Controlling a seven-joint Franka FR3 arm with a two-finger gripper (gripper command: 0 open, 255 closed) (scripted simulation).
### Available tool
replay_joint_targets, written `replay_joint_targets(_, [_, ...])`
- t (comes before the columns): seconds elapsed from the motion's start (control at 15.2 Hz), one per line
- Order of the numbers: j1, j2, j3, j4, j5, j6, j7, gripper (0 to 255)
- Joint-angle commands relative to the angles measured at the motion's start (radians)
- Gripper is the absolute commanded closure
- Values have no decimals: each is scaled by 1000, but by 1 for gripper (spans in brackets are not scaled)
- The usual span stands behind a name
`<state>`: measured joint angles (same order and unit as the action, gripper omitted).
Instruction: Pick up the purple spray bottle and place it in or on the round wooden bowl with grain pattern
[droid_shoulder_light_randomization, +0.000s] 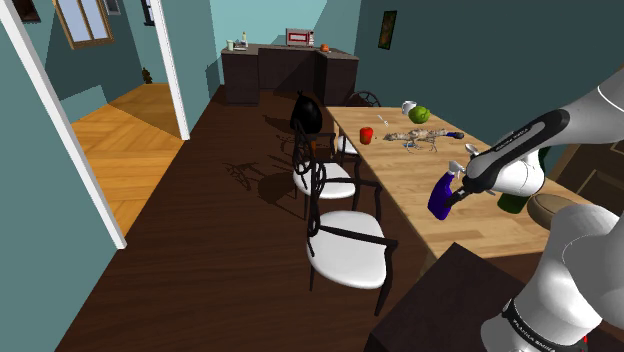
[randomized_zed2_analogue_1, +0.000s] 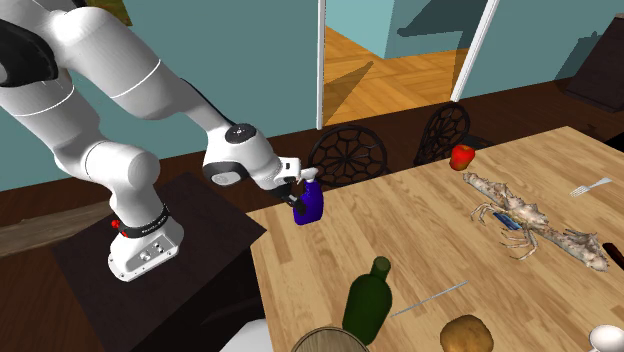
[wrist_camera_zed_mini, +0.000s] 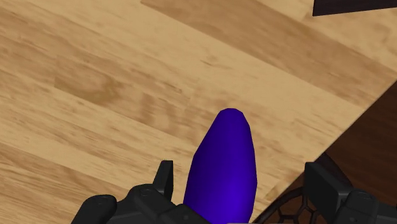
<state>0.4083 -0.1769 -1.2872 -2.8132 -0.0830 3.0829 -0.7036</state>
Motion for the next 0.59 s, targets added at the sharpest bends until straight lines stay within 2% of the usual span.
replay_joint_targets(0.0, [3,0,-2,0,1,1,-1,0])
replay_joint_targets(0.07, [1,0,-1,0,1,0,0,0])
replay_joint_targets(0.13, [1,0,-1,0,1,0,0,255])
replay_joint_targets(0.53, [3,0,-3,0,1,0,-1,255])
